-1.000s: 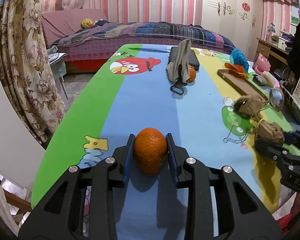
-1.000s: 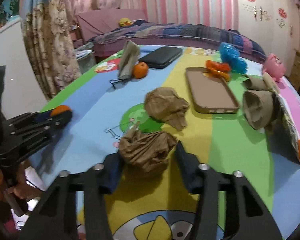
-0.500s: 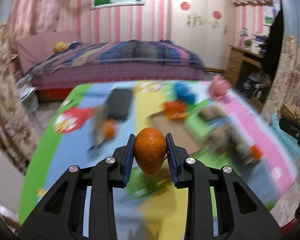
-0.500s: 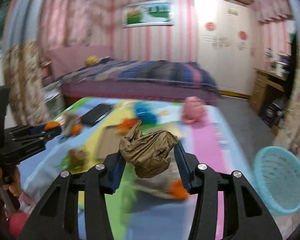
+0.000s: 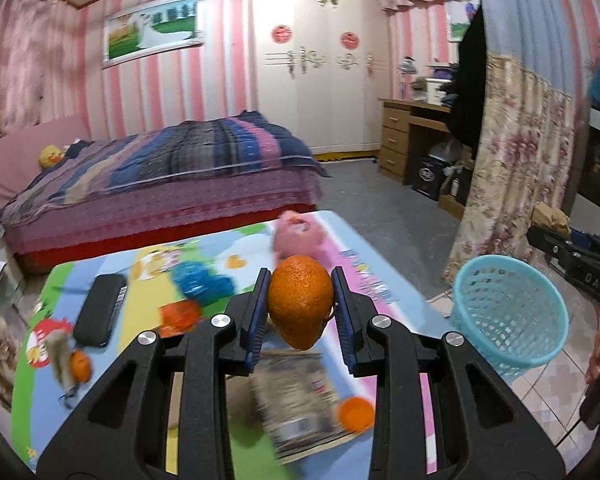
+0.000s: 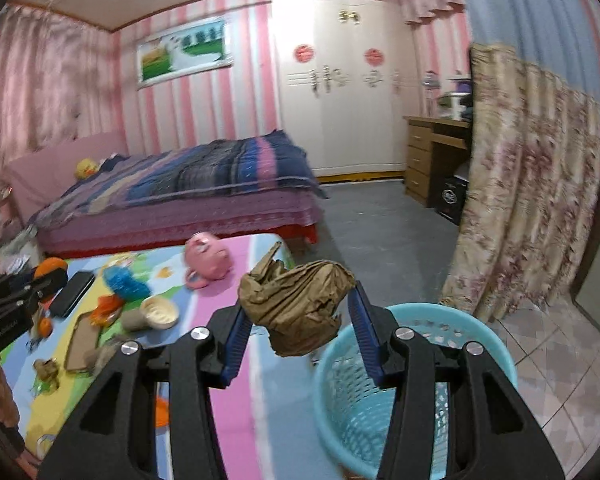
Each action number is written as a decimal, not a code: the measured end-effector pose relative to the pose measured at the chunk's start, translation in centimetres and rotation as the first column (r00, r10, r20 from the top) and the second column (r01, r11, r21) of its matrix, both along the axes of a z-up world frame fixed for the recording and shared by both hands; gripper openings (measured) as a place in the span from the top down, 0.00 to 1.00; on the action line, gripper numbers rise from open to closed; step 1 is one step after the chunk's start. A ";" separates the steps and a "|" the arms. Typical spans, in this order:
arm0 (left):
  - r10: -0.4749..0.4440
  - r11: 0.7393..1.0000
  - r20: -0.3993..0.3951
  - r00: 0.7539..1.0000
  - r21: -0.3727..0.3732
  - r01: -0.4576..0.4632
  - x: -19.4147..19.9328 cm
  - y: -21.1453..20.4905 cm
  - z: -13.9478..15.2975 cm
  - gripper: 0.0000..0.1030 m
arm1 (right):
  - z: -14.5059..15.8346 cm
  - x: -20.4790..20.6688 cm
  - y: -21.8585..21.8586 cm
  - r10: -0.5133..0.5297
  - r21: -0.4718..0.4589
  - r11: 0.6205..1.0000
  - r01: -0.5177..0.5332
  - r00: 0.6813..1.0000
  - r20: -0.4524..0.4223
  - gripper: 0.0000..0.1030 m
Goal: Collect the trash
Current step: 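Carry both items over the blue basket while left gripper releases the tangerine, then open the right gripper to drop the paper ball into the basket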
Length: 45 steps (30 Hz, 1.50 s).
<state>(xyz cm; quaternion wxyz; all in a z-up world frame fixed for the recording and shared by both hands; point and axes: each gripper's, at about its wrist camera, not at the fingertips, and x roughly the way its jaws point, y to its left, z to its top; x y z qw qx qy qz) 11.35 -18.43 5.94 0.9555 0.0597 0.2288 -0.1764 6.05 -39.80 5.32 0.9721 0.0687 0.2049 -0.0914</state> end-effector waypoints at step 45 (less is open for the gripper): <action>-0.195 0.975 -0.065 0.979 0.099 0.201 4.1 -17.6 -8.6 0.06 | -8.5 -0.5 -12.8 -0.332 0.006 0.941 0.339 0.923 -0.194 0.54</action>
